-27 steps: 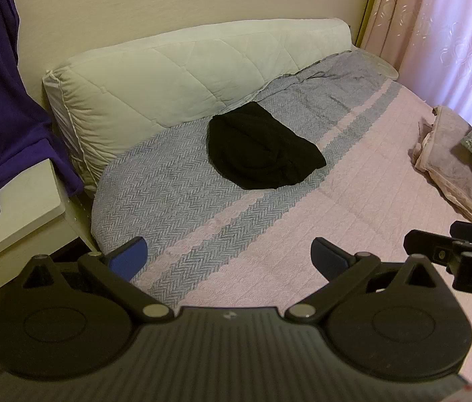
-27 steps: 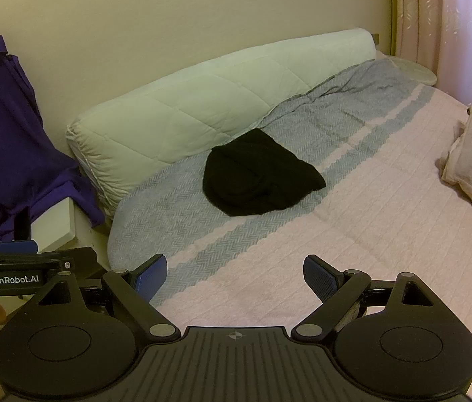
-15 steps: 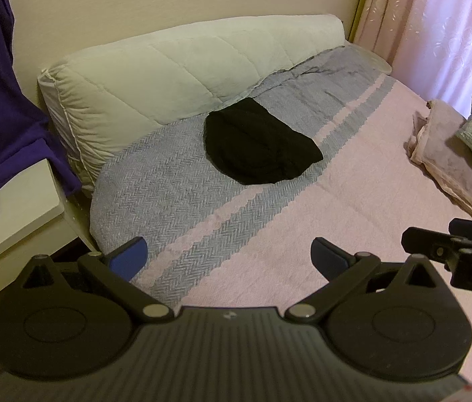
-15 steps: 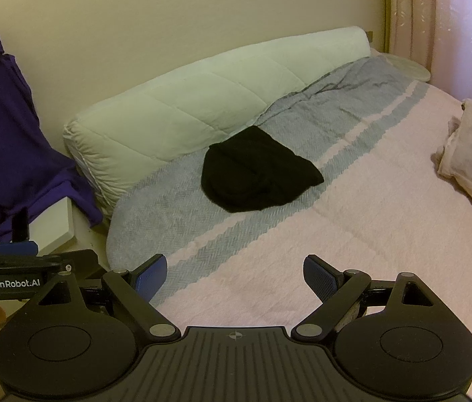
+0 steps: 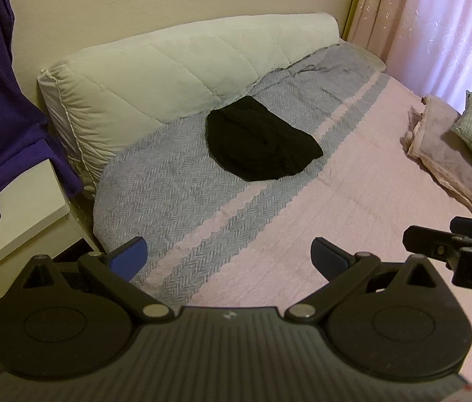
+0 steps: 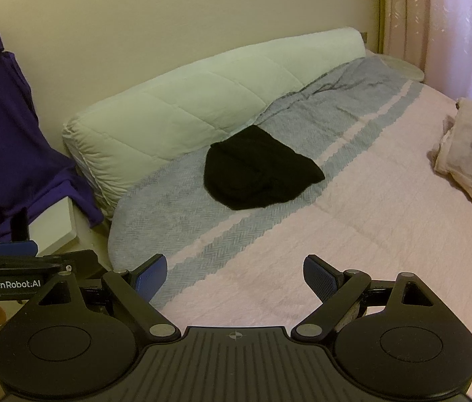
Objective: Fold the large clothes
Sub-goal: 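Move both grippers toward the crumpled black sweater on the bed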
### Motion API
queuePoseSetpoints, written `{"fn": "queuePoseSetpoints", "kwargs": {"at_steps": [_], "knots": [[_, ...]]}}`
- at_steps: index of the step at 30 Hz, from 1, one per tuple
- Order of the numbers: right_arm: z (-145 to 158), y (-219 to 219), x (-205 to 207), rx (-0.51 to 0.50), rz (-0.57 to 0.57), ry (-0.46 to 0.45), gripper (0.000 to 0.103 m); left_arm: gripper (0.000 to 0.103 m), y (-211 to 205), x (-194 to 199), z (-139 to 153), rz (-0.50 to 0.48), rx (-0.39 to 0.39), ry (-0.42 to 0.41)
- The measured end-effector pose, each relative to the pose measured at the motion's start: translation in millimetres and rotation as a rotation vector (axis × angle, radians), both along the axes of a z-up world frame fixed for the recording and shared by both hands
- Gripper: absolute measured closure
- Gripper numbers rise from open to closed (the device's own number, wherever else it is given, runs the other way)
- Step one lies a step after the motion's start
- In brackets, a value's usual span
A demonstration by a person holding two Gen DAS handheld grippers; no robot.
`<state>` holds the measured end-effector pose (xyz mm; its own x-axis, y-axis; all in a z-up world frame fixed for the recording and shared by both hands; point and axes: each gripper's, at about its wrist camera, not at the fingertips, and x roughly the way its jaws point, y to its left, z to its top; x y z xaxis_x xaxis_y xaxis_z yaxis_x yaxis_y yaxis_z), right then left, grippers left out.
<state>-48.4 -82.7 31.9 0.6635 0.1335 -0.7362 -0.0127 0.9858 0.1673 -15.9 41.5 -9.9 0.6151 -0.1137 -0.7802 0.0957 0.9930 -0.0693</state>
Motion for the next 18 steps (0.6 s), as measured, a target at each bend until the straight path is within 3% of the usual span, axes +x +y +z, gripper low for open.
{"fn": "queuePoseSetpoints", "kwargs": {"at_steps": [8, 14, 18], "knots": [[-6, -7, 4, -0.010, -0.014, 0.022, 0.017, 0.001, 0, 11, -9, -0.024, -0.007, 0.024], [-9, -32, 18, -0.017, -0.015, 0.018, 0.017, 0.001, -14, 31, -8, -0.003, -0.042, 0.022], [-7, -52, 34, 0.004, -0.007, 0.003, 0.017, 0.001, -28, 48, -2, 0.006, -0.024, 0.011]]}}
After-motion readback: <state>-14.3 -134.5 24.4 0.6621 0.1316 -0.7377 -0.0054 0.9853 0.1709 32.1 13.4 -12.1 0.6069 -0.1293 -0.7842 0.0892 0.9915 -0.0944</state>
